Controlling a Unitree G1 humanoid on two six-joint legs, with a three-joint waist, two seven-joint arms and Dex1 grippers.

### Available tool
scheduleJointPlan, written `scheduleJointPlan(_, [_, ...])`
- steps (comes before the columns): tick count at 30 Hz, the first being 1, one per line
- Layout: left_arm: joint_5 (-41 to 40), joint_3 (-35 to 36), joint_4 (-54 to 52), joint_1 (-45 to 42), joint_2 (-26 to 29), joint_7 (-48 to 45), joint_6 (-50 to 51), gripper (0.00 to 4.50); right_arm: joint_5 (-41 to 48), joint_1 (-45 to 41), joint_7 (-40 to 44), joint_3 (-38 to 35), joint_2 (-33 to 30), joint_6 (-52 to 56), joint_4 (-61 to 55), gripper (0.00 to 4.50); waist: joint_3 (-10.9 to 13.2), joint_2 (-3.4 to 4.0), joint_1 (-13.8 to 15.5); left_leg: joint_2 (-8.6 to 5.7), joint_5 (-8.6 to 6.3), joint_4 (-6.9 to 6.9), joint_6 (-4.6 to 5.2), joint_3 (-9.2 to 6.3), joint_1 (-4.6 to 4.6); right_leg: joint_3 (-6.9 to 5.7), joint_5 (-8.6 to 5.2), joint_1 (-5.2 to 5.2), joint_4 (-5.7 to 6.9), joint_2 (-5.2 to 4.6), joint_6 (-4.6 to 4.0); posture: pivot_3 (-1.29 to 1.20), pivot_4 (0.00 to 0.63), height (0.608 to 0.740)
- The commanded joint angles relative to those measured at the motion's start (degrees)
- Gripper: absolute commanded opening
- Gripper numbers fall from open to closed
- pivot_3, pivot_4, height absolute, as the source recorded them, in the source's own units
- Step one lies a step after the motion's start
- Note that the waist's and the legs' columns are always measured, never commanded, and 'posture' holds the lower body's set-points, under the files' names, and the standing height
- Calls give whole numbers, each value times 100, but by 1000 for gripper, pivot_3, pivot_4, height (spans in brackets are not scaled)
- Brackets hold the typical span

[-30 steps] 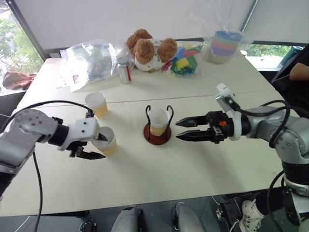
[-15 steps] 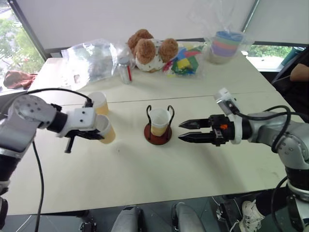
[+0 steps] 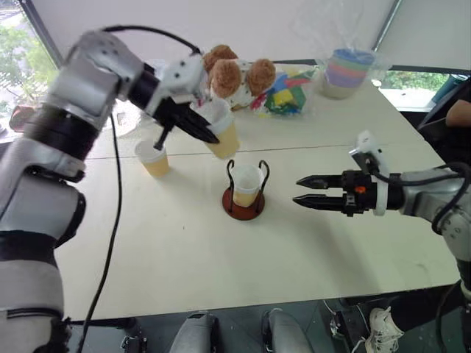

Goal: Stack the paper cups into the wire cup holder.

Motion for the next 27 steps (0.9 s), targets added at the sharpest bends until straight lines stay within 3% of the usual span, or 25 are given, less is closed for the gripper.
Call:
scheduleJointPlan(1, [-90,-62,547,-374,-369,-20,-566,66,216,81,-263,-379,57,65,-366,2337,0,0,23,-1,0,0,0,0,0,0,0,0,-1,0,0,0,150,740])
scheduleJointPlan(6, [-207,-178,859,-477,-701,-20,-813,66,385,279,-522,-518,80,184,-610,2337,0,-1,27,-5,0,9,0,4,-1,4,0,5,-4,-5,0,0,150,740])
scheduleJointPlan(13, [-404,-845,621,-441,-632,-20,-986,66,515,560,-790,-757,13,287,-784,2337,0,-1,33,-4,0,7,1,1,-1,4,0,4,-4,-5,0,0,150,740])
scheduleJointPlan(23, [-395,-1265,753,-353,-817,-20,-1478,66,700,814,-1214,-910,133,299,-1056,2337,1,-2,33,-5,0,9,1,3,-1,7,0,6,-4,-5,0,0,150,740])
scheduleJointPlan(26, [-426,-1302,838,-382,-888,-20,-1546,904,741,904,-1286,-929,137,281,-1102,2337,1,-2,29,-5,-1,8,1,2,-1,7,0,5,-4,-4,0,0,150,740])
scheduleJointPlan(27, [-413,-1290,899,-400,-930,-20,-1563,1456,749,924,-1302,-938,138,276,-1105,2337,1,-2,29,-4,-1,8,1,2,-1,6,0,5,-4,-4,0,0,150,740])
